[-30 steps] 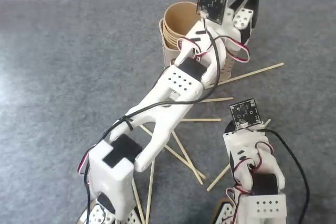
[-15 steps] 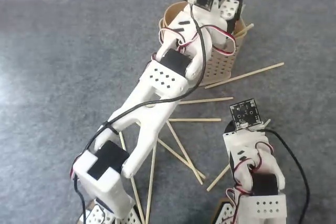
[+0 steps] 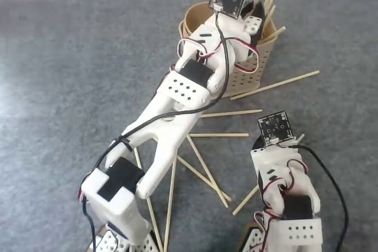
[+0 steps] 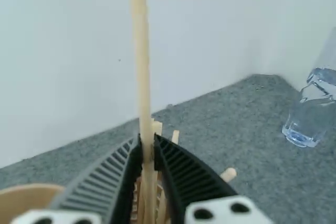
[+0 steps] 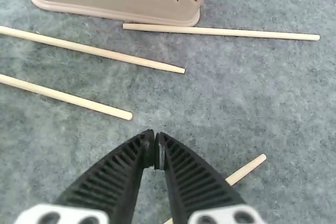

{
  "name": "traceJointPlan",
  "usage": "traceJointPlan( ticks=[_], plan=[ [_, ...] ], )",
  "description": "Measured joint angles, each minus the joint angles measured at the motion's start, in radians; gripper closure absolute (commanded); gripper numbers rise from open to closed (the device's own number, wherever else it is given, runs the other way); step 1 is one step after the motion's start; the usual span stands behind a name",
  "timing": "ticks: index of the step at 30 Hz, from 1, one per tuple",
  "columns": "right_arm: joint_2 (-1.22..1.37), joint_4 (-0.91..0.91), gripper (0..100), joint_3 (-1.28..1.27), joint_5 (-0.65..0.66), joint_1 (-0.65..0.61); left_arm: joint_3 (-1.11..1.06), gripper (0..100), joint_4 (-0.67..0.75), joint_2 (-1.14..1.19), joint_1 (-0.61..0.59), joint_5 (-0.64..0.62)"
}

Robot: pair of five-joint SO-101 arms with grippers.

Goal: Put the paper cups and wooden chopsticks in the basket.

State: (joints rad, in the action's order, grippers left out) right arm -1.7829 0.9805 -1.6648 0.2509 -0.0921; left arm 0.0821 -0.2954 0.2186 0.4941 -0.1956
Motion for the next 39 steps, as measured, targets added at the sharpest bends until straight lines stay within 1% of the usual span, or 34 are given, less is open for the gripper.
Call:
traceJointPlan(
  ticks=[3,7,12,15,17,18,20,22,26,30,34,37,39],
  plan=[
    [0.0,0.0,99.3,0.0,0.0,0.0,0.0,88,-0.02,0.0,0.0,0.0],
    [0.0,0.0,99.3,0.0,0.0,0.0,0.0,88,-0.049,0.0,0.002,0.0],
    [0.0,0.0,99.3,0.0,0.0,0.0,-0.002,89,-0.049,-0.032,0.002,0.0],
    [0.0,0.0,99.3,0.0,0.0,0.0,-0.002,93,-0.064,-0.106,0.026,0.0],
    [0.0,0.0,99.3,0.0,0.0,0.0,-0.002,97,-0.118,-0.176,0.064,0.0],
    [0.0,0.0,99.3,0.0,0.0,0.0,-0.002,99,-0.158,-0.213,0.087,0.0],
    [0.0,0.0,99.3,0.0,0.0,0.0,-0.002,99,-0.255,-0.284,0.138,0.002],
    [0.0,0.0,99.3,0.0,0.0,0.0,-0.002,99,-0.379,-0.347,0.178,0.017],
    [0.0,0.0,99.2,0.0,0.0,0.0,0.0,99,-0.634,-0.44,0.193,0.038],
    [0.0,0.0,99.2,0.0,0.0,0.0,0.0,98,-0.83,-0.506,0.147,0.038],
    [0.0,0.0,99.2,0.0,0.0,0.0,0.0,96,-1.02,-0.534,0.034,0.049],
    [0.0,0.0,99.2,0.0,0.0,0.0,-0.035,94,-1.181,-0.535,-0.023,0.163],
    [0.0,0.0,99.2,0.0,0.0,0.0,-0.091,93,-1.289,-0.535,-0.029,0.299]
  ],
)
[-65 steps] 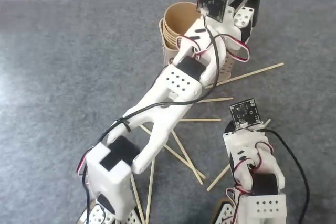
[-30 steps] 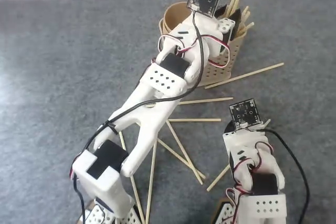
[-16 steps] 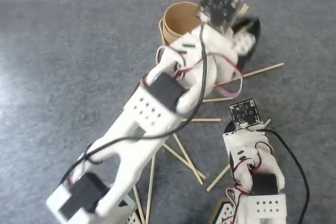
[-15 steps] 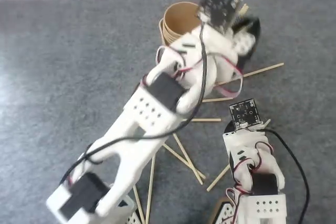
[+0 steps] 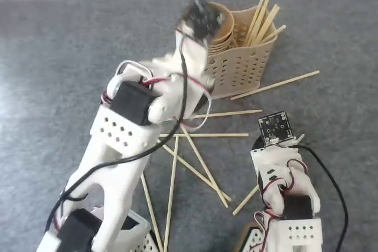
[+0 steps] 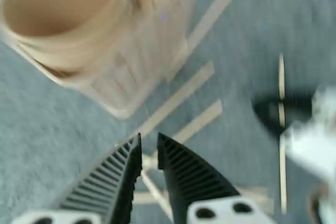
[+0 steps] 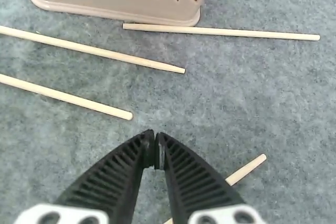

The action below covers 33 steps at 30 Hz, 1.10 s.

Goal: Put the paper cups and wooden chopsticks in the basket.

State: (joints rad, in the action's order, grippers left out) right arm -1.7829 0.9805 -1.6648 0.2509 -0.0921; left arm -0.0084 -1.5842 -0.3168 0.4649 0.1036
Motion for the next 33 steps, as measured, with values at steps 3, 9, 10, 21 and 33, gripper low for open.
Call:
traceJointPlan(
  ticks=[3,9,10,21,33],
  plan=[
    [0.0,0.0,99.2,0.0,0.0,0.0,-0.095,94,-0.098,0.0,-0.02,0.17],
    [0.0,0.0,99.2,0.0,0.0,0.0,-0.147,94,-0.091,0.0,-0.213,0.075],
    [0.0,0.0,99.2,0.0,0.0,0.0,-0.153,94,-0.083,0.0,-0.245,0.044],
    [0.0,0.0,99.2,0.0,0.0,0.0,-0.486,99,0.072,0.0,-0.318,-0.196],
    [0.0,0.0,99.2,0.0,0.0,0.0,-0.71,98,0.187,0.0,-0.477,-0.365]
  ],
)
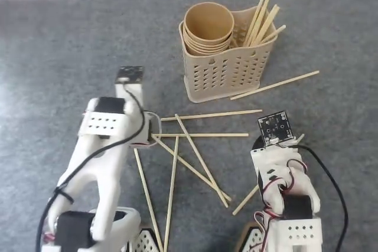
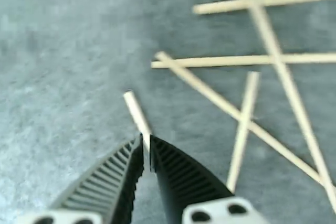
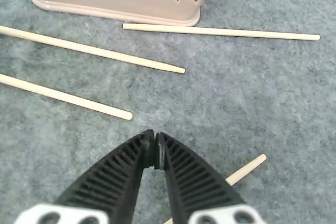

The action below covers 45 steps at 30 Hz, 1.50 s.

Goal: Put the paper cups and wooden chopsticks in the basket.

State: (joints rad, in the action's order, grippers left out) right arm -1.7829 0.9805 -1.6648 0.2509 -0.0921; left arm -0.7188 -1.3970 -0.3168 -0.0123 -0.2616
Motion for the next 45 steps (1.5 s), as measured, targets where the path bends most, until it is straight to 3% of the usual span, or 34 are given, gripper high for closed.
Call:
traceJointPlan(
  ticks=[9,19,45],
  plan=[
    [0.0,0.0,99.2,0.0,0.0,0.0,-0.086,98,0.02,0.0,-0.063,-0.032],
    [0.0,0.0,99.2,0.0,0.0,0.0,-0.138,74,0.094,0.0,-0.028,-0.089],
    [0.0,0.0,99.2,0.0,0.0,0.0,-0.259,74,0.203,0.0,-0.003,-0.135]
  ],
)
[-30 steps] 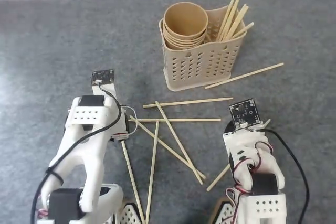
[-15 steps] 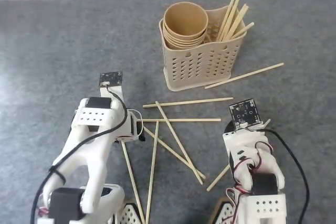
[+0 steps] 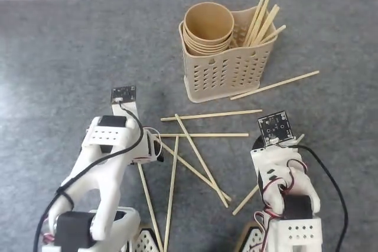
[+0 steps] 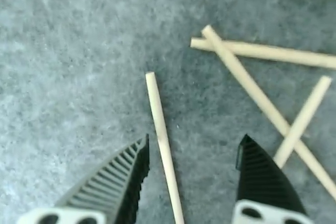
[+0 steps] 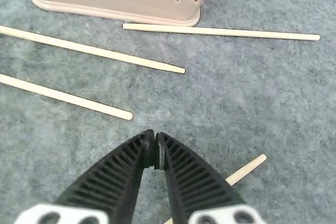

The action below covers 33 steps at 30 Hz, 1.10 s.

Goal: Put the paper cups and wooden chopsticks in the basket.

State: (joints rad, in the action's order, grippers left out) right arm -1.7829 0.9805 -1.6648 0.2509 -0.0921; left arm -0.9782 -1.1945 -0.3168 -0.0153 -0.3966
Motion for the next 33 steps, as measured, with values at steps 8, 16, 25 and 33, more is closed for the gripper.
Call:
traceJointPlan(
  ticks=[8,16,25,33],
  plan=[
    [0.0,0.0,99.2,0.0,0.0,0.0,-0.041,83,0.049,0.0,-0.015,0.0],
    [0.0,0.0,99.2,0.0,0.0,0.0,-0.041,94,0.052,0.0,-0.08,0.0],
    [0.0,0.0,99.2,0.0,0.0,0.0,-0.052,87,0.052,0.0,-0.02,0.0],
    [0.0,0.0,99.2,0.0,0.0,0.0,-0.058,98,0.052,0.0,0.012,0.0]
  ],
)
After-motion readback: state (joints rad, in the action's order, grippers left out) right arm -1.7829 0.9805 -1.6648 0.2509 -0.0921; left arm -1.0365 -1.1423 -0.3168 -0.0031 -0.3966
